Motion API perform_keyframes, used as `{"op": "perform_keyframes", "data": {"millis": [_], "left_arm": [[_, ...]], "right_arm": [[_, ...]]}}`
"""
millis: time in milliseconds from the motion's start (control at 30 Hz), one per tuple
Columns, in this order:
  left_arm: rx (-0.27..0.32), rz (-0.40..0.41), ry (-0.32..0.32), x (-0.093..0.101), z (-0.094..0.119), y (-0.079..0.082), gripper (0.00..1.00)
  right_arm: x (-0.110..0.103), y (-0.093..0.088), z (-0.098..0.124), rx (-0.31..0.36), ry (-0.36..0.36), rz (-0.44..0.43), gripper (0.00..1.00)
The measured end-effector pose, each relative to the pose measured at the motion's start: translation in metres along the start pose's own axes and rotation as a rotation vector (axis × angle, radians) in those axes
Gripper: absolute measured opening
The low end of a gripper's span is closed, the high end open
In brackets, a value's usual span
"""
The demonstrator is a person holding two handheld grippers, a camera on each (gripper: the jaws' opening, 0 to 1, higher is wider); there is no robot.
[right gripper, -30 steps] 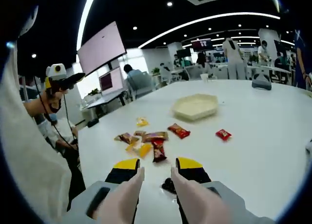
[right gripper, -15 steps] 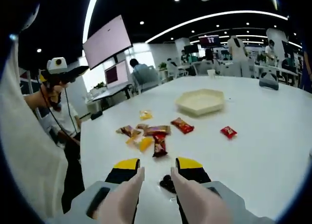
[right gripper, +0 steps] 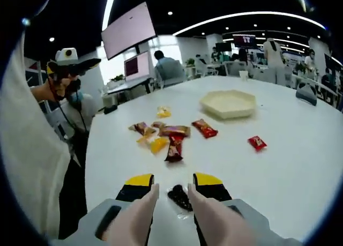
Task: Place the target food into the container with the food tongs after gripping and lifting it, then release it inside without dropping or visibly crushing the food.
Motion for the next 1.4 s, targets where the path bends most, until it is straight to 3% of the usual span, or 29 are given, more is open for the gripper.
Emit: {"op": "perform_keyframes", "data": {"millis": [300,567,633,733,833,1100,1267,1400], "left_arm": [[-0.032,-0.010,0.056,0.001,0.012,-0.001,0.96],[0.017,0.002,0.101,0.000,0.018,0.003,0.97],[0.013,0.000,0.109,-0.001,0.020,0.004,0.97],[0.017,-0.035,0.165,-0.006,0.024,0.007,0.99],[0.068,-0.013,0.149,-0.006,0.027,0.010,0.98],[0.070,-0.021,0.176,-0.007,0.032,0.010,0.98],[0.034,-0.012,0.172,-0.009,0.031,0.006,0.99],[0.059,-0.021,0.161,-0.009,0.029,0.009,0.97]], "right_arm": [[0.006,-0.010,-0.010,-0.041,0.031,0.013,0.28],[0.008,-0.021,-0.018,-0.061,0.072,0.011,0.28],[0.007,-0.022,-0.018,-0.048,0.083,0.051,0.27],[0.006,-0.022,-0.017,-0.048,0.080,0.046,0.27],[0.005,-0.023,-0.018,-0.049,0.082,0.069,0.27],[0.000,-0.025,-0.019,-0.045,0.043,0.133,0.24],[-0.003,-0.024,-0.021,-0.059,0.027,0.180,0.23],[-0.005,-0.023,-0.023,-0.072,0.004,0.198,0.21]]}}
Point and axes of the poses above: the point that each gripper's makers call its tool centre point, and the gripper's own axes: z roughly backward along the fingers, x roughly to its right, y roughly out of its top, the point moved 9 cm from there along z, roughly backward along the fingers, and after that the axes turned 6 degrees about x, right-handed, at the moved point
